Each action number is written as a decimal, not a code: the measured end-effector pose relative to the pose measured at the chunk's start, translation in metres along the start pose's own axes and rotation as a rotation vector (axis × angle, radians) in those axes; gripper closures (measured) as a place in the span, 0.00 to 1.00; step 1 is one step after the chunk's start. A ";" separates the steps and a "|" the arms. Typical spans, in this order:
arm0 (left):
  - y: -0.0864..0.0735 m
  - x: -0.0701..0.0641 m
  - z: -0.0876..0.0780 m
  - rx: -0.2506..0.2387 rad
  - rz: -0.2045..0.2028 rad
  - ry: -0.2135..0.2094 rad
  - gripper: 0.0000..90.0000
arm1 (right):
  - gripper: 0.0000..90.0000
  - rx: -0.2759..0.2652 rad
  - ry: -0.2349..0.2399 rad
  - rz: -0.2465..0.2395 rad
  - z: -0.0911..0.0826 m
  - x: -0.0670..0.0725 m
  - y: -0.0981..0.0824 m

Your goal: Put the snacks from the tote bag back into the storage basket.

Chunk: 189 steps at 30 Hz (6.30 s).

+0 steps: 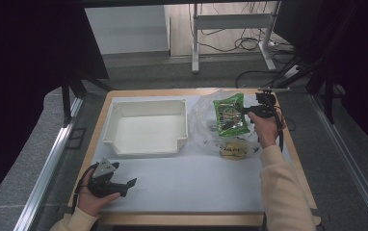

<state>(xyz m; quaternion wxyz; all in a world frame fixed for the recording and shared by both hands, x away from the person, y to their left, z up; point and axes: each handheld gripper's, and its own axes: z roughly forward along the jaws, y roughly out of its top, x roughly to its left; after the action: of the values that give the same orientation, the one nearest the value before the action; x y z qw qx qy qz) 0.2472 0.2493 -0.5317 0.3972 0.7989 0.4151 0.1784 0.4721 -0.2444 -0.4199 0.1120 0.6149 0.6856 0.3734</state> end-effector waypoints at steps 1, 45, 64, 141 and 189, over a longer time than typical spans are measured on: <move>0.000 0.000 0.000 0.000 0.000 0.000 0.09 | 1.00 -0.009 0.003 0.002 -0.003 -0.001 0.000; 0.000 0.001 0.000 -0.001 -0.014 0.005 0.09 | 1.00 -0.187 0.131 0.026 -0.037 0.000 0.000; 0.000 0.001 -0.001 -0.003 -0.014 0.002 0.09 | 1.00 -0.244 0.173 0.008 -0.043 0.019 0.005; -0.001 -0.001 -0.001 -0.004 -0.010 -0.005 0.09 | 1.00 -0.193 0.394 -0.098 0.002 0.123 0.010; 0.000 0.000 -0.001 -0.011 -0.008 -0.010 0.10 | 1.00 -0.133 0.461 -0.164 0.042 0.183 -0.002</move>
<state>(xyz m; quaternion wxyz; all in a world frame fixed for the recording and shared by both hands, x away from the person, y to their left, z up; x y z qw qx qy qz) 0.2460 0.2499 -0.5310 0.4041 0.7959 0.4153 0.1751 0.4565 -0.0592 -0.3947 0.0228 0.4473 0.7145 0.5375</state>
